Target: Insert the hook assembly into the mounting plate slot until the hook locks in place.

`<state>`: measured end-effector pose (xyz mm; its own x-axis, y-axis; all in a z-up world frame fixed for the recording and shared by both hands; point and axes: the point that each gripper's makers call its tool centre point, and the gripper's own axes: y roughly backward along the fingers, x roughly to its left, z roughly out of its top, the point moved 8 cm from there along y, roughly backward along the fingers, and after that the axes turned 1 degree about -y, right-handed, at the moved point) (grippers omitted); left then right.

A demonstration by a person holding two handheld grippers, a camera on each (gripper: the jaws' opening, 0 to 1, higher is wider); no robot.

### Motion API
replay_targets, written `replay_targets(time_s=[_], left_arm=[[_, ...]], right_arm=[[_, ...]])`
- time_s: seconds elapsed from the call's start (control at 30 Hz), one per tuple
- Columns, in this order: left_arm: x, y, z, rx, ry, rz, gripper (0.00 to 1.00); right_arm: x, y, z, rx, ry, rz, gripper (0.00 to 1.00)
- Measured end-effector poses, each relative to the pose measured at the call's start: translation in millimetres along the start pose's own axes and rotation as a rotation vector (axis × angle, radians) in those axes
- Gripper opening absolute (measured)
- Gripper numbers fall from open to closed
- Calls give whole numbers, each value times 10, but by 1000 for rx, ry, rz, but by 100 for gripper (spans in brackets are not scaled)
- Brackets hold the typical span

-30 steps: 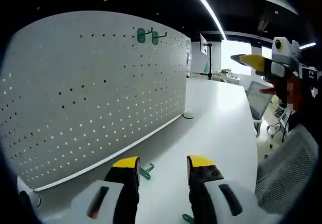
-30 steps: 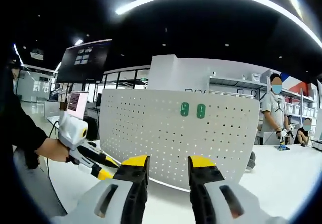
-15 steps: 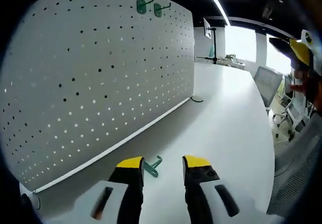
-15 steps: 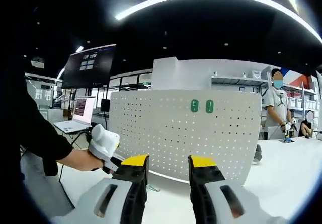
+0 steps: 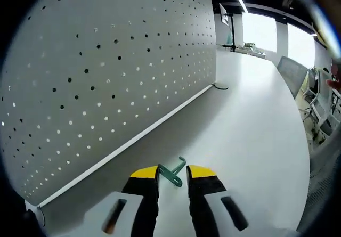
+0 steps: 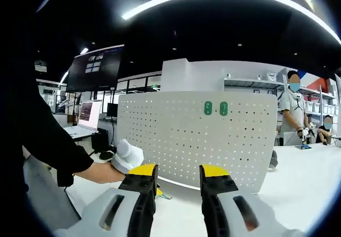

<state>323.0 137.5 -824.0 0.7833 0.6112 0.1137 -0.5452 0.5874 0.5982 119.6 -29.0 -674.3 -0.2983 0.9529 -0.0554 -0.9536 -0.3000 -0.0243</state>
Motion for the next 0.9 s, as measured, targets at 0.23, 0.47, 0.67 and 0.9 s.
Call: replay_targets(time_s=[0.23,0.47,0.67,0.9], left_arm=[[32,-101,-33,32,-5,-4,18],[12,-133,-56,56,-45,-18,6],[-2,-109,-19,37,-41,-21,11],[-23,-151,73,26,-68,-28,11]], right_arm=[[-13,-5,0,2,10,-13,29],[-14,-8,-5,7,17,-17,29],[-4,-16,-11,11,22,-11,29],[-5,-11,-15,13,21,-10,29]])
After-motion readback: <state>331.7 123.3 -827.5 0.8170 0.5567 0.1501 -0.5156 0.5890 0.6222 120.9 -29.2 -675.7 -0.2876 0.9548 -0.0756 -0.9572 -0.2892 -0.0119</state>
